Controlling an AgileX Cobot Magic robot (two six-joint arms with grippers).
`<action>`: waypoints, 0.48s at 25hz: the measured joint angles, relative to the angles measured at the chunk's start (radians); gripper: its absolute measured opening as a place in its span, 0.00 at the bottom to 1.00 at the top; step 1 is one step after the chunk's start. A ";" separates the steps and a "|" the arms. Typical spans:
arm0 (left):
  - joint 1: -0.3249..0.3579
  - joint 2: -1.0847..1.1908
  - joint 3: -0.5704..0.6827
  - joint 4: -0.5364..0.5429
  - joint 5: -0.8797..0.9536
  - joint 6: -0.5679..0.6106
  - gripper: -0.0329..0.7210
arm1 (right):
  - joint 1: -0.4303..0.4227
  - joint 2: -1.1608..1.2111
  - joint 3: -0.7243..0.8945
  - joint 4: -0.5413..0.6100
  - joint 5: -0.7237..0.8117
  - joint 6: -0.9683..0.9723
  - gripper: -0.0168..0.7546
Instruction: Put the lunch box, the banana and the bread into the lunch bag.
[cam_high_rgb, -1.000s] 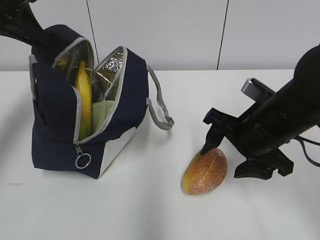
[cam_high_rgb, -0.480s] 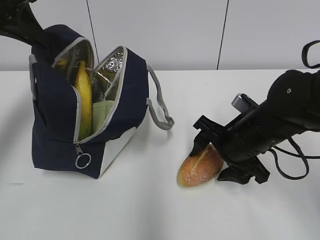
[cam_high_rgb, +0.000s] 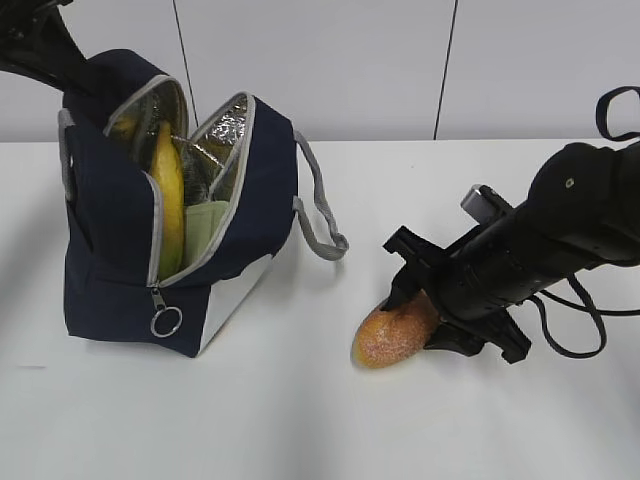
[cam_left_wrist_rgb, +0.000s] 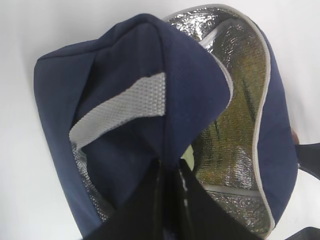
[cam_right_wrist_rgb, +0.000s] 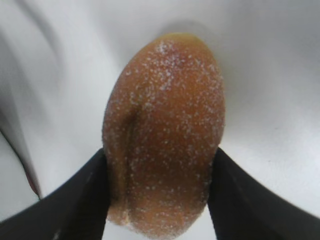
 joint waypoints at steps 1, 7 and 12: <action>0.000 0.000 0.000 0.000 0.000 0.000 0.02 | 0.000 0.000 0.000 0.002 0.000 -0.004 0.59; 0.000 0.000 0.000 0.000 0.000 0.000 0.02 | 0.000 -0.019 0.000 -0.009 0.009 -0.070 0.56; 0.000 0.000 0.000 0.000 0.000 0.000 0.02 | -0.018 -0.109 -0.014 -0.020 0.096 -0.173 0.56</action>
